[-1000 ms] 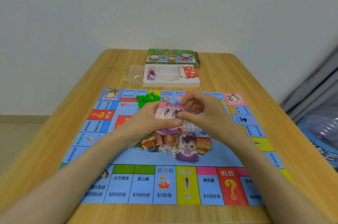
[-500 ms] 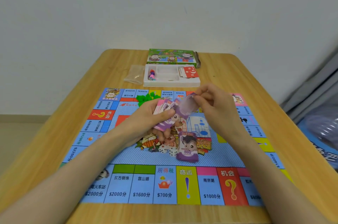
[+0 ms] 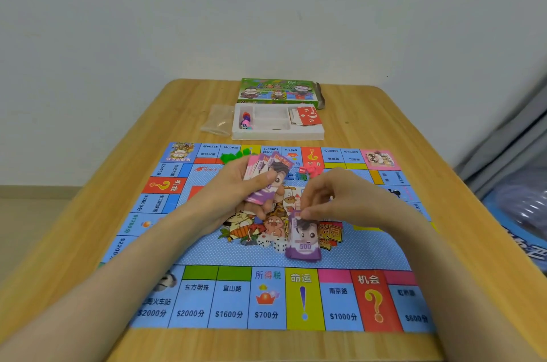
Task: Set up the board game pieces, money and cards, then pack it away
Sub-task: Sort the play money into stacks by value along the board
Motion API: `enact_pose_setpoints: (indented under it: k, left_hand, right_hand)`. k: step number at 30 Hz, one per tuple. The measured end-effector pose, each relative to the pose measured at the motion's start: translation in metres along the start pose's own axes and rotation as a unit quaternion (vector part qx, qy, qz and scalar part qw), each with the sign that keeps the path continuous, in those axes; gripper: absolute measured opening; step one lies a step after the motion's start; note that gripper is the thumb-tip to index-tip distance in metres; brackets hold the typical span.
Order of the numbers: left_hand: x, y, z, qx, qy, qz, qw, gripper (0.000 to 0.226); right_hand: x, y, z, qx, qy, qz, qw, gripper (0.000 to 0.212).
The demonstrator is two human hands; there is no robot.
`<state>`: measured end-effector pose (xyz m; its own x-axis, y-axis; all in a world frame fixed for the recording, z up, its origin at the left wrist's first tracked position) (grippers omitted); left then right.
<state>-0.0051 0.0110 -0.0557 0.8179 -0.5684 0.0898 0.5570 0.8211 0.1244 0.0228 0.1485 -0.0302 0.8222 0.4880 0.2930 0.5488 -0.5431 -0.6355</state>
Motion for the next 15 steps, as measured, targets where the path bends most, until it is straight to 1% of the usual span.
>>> enact_pose_setpoints:
  k: [7,9,10,13,15]
  left_hand:
    - [0.000,0.001,0.001,-0.001,-0.003,-0.001,1.000,0.017]
    - [0.001,0.001,0.001,0.000,-0.004,-0.001,1.000,0.018]
    - [0.001,0.001,0.001,0.000,-0.005,-0.002,1.000,0.019]
    - [0.001,0.001,0.001,-0.001,-0.006,-0.001,1.000,0.022]
    - [0.001,0.001,0.002,-0.002,-0.005,0.001,1.000,0.021]
  right_hand:
    - [-0.004,0.001,0.004,0.085,0.002,0.029,0.996,0.013]
    - [-0.001,-0.001,0.001,0.098,-0.006,0.034,0.995,0.018]
    - [0.000,0.001,0.000,0.100,-0.012,0.020,0.995,0.025]
    - [0.005,0.017,-0.006,0.120,-0.023,-0.082,0.989,0.051]
    - [0.007,0.027,-0.008,0.152,-0.025,-0.129,0.980,0.063]
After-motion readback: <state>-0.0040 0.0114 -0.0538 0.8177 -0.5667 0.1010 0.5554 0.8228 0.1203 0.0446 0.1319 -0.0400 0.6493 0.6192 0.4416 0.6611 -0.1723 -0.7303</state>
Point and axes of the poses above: each hand's wrist, its own x-axis away from the middle knuckle, its own y-axis out of the palm, z = x × y, the point moved 7 cm from there along -x, towards the middle knuckle, and after that the axes turned 10 degrees about -z, right-handed, at the moved point
